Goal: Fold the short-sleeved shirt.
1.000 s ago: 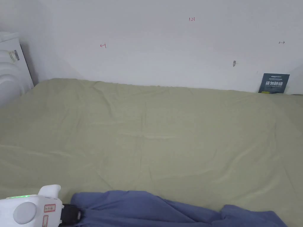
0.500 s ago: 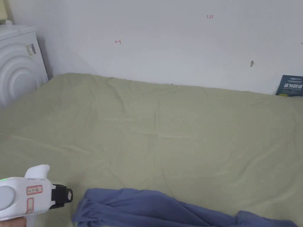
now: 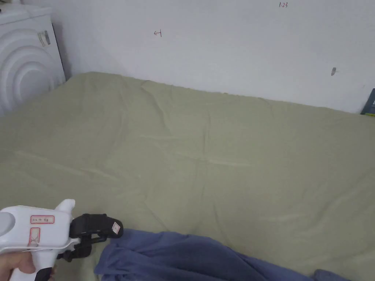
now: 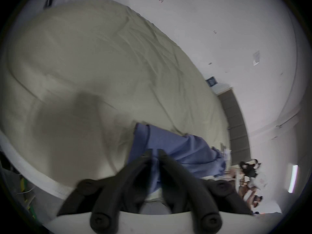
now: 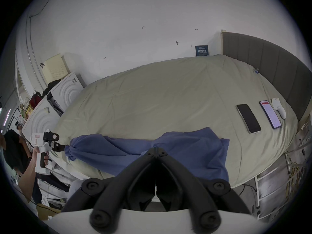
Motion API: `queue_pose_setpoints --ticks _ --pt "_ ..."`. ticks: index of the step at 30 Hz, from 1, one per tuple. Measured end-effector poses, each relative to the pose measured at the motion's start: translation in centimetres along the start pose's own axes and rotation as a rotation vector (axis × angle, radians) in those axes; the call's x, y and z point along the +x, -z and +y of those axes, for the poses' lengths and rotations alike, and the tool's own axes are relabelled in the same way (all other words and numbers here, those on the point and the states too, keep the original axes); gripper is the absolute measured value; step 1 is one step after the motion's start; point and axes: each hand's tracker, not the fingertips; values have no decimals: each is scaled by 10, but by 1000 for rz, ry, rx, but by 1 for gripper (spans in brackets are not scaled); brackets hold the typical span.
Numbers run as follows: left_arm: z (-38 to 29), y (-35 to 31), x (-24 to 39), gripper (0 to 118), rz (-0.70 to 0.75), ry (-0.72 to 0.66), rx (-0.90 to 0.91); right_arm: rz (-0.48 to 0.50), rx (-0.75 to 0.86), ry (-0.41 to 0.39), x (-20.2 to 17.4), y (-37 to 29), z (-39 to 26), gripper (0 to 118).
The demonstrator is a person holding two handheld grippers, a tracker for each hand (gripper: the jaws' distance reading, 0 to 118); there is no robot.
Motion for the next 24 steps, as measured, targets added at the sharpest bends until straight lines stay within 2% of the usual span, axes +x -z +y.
queue_pose_setpoints --ticks 3,6,11,12,13,14,15,17,18,19,20,22,24 --pt "15 3 -5 116 -75 -66 22 17 -15 22 -3 2 -4 0" --pt "11 26 -19 115 -154 -126 -55 10 -26 31 -6 5 -6 0" --pt "9 64 -14 114 -245 -99 -128 11 -36 39 -10 4 -4 0" --pt "11 68 -13 109 -254 -94 -124 12 -34 41 -11 4 -4 0" --pt "13 68 -14 99 -271 -101 -137 12 -29 44 -13 4 -4 0" --pt "14 71 -13 71 -269 -103 -141 15 -29 45 -11 3 -2 0" --pt "13 75 -11 17 -256 -96 -142 17 -28 45 -12 3 -2 0" --pt "6 88 -11 13 -61 -36 -184 26 -28 53 -13 3 -2 0" --pt "1 90 -13 13 -60 -12 -191 33 -29 58 -12 1 0 0" --pt "3 85 -11 12 -141 -56 -153 36 -28 59 -12 0 0 0" --pt "3 79 -9 11 -152 -99 -114 34 -25 58 -12 -2 0 0" --pt "5 68 -9 11 -74 -70 -72 45 -16 59 -4 -4 1 0" --pt "3 58 -4 11 -102 -106 -89 44 -9 56 1 -6 3 0"
